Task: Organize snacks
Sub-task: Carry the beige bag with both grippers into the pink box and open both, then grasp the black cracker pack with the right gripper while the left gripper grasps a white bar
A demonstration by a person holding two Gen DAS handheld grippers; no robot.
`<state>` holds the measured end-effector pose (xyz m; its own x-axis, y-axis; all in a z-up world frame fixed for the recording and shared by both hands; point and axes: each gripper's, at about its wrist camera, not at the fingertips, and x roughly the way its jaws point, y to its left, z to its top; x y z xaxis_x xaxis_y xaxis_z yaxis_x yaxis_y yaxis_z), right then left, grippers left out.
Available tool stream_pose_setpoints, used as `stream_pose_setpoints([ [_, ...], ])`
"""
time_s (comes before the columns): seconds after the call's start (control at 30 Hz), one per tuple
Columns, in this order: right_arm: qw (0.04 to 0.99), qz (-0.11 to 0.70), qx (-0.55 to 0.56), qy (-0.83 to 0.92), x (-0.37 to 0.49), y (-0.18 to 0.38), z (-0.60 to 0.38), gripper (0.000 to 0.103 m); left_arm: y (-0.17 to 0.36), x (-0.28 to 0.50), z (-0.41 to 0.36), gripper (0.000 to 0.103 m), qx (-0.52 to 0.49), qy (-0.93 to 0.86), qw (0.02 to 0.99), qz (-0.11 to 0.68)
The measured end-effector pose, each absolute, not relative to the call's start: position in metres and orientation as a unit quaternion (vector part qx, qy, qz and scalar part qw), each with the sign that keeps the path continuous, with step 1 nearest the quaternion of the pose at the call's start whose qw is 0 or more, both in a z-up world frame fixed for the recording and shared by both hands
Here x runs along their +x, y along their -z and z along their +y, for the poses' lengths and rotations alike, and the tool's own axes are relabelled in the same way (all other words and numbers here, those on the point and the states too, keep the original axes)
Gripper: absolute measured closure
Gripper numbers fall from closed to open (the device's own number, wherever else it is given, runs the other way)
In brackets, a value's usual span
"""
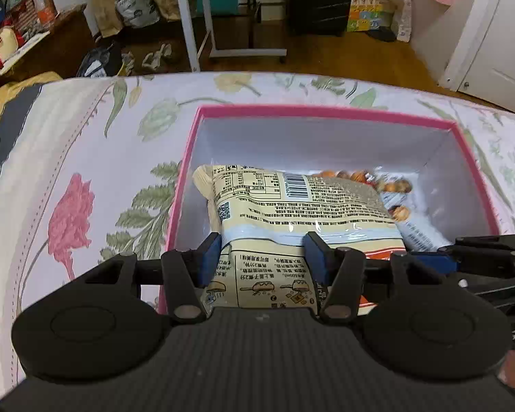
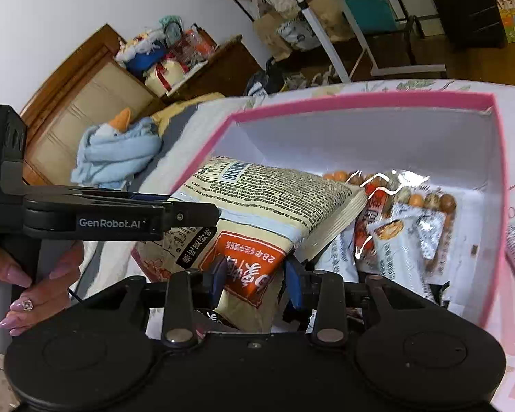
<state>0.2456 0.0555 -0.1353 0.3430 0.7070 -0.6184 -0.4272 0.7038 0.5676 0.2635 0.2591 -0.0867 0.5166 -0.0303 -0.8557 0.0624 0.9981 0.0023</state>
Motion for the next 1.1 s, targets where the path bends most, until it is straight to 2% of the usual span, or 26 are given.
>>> stream_pose_setpoints([
  [0.17, 0.814, 0.44, 0.125, -0.357, 0.239, 0.125, 0.058, 0.054, 0.096, 0.259, 0.258, 0.05, 0.07, -0.036, 0.877, 0.474],
  [0.3, 0.818, 0.433, 0.127, -0.356, 0.231, 0.108, 0.037, 0.052, 0.088, 0.253, 0.265, 0.05, 0.036, -0.027, 0.878, 0.476],
  [0.5, 0.842, 0.419, 0.077, -0.332, 0.201, 0.081, 0.005, 0.048, 0.063, 0.232, 0.245, 0.051, 0.038, 0.004, 0.89, 0.454],
  [0.73, 0.876, 0.383, 0.063, -0.285, 0.153, 0.064, -0.057, 0.046, 0.042, 0.204, 0.193, 0.051, 0.018, 0.071, 0.89, 0.45],
  [0.87, 0.892, 0.37, 0.089, -0.244, 0.127, 0.066, -0.101, 0.043, 0.039, 0.187, 0.154, 0.051, 0.01, 0.111, 0.891, 0.439],
  [1.1, 0.923, 0.351, 0.063, -0.146, 0.101, 0.074, -0.155, 0.042, 0.043, 0.171, 0.074, 0.051, 0.022, 0.177, 0.888, 0.423],
])
